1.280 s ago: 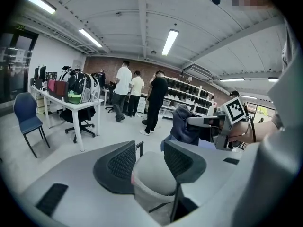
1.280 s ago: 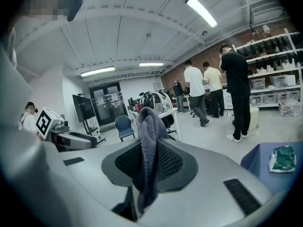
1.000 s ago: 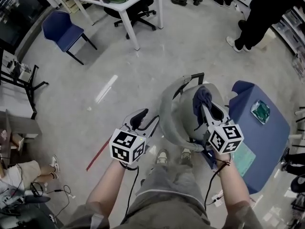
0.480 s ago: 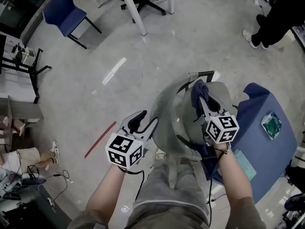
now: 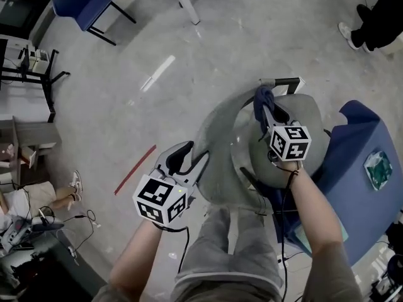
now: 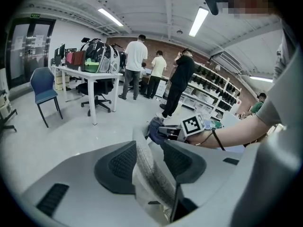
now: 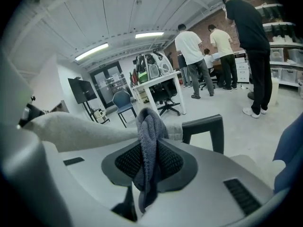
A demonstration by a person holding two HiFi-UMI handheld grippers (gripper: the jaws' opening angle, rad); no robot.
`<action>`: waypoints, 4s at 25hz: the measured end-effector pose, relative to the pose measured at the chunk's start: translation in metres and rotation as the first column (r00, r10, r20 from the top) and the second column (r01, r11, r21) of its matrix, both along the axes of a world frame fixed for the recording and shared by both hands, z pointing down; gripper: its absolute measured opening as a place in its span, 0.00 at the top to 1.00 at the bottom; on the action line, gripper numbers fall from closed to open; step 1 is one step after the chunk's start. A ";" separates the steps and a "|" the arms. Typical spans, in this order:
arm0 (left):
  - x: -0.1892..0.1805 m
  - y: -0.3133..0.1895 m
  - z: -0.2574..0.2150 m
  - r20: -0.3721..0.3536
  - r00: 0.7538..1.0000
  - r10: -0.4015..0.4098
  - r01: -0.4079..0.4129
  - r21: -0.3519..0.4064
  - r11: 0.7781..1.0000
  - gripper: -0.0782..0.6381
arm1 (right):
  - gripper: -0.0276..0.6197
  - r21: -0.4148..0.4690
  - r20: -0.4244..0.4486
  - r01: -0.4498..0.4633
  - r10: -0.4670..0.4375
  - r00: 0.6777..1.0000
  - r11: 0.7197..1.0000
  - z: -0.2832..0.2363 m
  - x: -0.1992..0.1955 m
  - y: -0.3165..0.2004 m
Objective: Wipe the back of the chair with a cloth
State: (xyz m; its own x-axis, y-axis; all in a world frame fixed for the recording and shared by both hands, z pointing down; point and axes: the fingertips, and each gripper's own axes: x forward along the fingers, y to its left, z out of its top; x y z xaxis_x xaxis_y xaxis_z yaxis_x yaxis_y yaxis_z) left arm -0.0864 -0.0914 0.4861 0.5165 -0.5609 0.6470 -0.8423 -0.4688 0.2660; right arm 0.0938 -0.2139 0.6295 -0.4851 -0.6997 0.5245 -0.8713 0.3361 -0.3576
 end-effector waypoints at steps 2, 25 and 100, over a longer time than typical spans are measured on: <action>-0.002 -0.002 0.003 0.002 1.000 -0.020 0.020 0.004 1.000 0.66 | 0.82 -0.010 -0.020 0.012 -0.013 1.000 1.000 0.015 -0.002 -0.009; -0.012 -0.004 0.013 -0.066 0.991 -0.116 0.113 -0.043 0.993 0.75 | 0.83 -0.069 0.098 0.502 -0.495 0.864 0.862 0.051 -0.132 0.108; -0.008 -0.005 0.019 -0.089 0.985 -0.148 0.143 -0.061 0.988 0.75 | 0.86 0.013 0.191 0.956 -0.939 0.286 0.294 -0.036 -0.136 0.198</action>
State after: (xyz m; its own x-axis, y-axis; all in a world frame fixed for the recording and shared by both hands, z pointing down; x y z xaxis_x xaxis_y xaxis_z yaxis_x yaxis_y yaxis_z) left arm -0.0945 -0.0966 0.5050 0.4914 -0.5998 0.6314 -0.8708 -0.3257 0.3683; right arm -0.0423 -0.0158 0.5933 -0.8437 0.3434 0.4126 0.0962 0.8529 -0.5131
